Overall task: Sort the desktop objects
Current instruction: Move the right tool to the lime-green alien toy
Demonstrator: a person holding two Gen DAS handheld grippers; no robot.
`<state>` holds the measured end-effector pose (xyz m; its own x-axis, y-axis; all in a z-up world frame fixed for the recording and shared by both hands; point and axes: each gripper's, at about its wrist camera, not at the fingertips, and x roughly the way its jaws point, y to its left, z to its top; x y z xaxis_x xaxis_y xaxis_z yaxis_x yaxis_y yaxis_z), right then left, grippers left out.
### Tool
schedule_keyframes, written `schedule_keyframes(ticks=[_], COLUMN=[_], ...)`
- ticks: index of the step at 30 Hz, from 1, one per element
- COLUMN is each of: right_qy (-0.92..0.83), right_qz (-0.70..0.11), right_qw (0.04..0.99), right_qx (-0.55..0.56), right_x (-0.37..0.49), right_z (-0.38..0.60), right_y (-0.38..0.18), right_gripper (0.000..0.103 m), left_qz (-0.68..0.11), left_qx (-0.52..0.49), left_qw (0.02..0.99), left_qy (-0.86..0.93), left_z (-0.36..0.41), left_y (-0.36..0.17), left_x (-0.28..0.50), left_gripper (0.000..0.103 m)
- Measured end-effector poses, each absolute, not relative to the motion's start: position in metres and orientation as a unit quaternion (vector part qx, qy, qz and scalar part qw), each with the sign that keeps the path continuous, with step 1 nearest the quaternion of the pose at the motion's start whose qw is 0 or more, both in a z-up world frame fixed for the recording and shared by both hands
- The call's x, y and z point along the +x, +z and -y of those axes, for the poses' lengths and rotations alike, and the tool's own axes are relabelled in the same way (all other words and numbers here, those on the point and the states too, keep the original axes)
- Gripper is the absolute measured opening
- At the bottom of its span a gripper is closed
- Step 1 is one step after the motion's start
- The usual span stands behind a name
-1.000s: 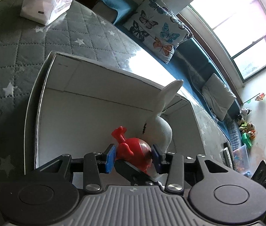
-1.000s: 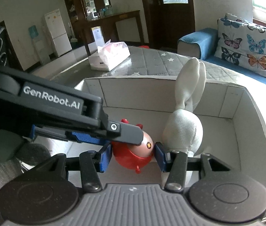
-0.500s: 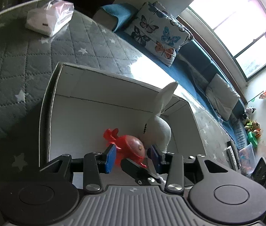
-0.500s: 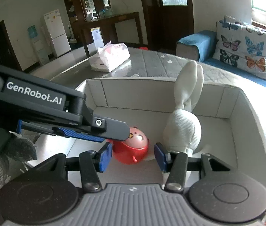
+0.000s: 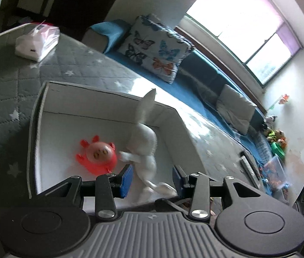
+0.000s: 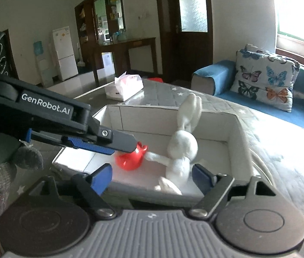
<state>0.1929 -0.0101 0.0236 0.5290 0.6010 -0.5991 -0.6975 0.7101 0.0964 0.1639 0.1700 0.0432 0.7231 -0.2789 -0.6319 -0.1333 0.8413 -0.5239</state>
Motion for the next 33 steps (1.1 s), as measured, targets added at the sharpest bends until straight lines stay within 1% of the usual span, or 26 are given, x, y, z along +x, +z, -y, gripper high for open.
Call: schedule_keyframes(ticks=[2, 5, 6, 9, 18, 31, 33], right_qy=[0.368, 0.360, 0.357, 0.348, 0.308, 0.229, 0.221], right_qz=[-0.308, -0.304, -0.303, -0.297, -0.279, -0.318, -0.330], right_qw=[0.874, 0.879, 0.880, 0.886, 0.906, 0.918, 0.917], right_qx=[-0.078, -0.078, -0.077, -0.076, -0.082, -0.052, -0.042], right_x=[0.183, 0.167, 0.162, 0.146, 0.103, 0.085, 0.087], right_z=[0.021, 0.038, 0.043, 0.058, 0.097, 0.165, 0.174], right_y=[0.024, 0.025, 0.026, 0.026, 0.023, -0.001, -0.009], right_gripper=[0.091, 0.093, 0.097, 0.103, 0.103, 0.103, 0.100], left_qz=[-0.369, -0.367, -0.366, -0.365, -0.380, -0.416, -0.421], left_qx=[-0.273, -0.263, -0.260, -0.251, -0.233, -0.212, -0.209], left_qw=[0.887, 0.890, 0.891, 0.893, 0.889, 0.868, 0.864], left_qy=[-0.049, -0.062, -0.066, -0.078, -0.106, -0.170, -0.180], left_z=[-0.161, -0.146, -0.142, -0.127, -0.085, -0.021, -0.011], left_y=[0.044, 0.045, 0.045, 0.046, 0.036, 0.014, 0.012], left_x=[0.158, 0.148, 0.145, 0.135, 0.114, 0.113, 0.115], left_gripper=[0.043, 0.043, 0.043, 0.043, 0.043, 0.043, 0.043])
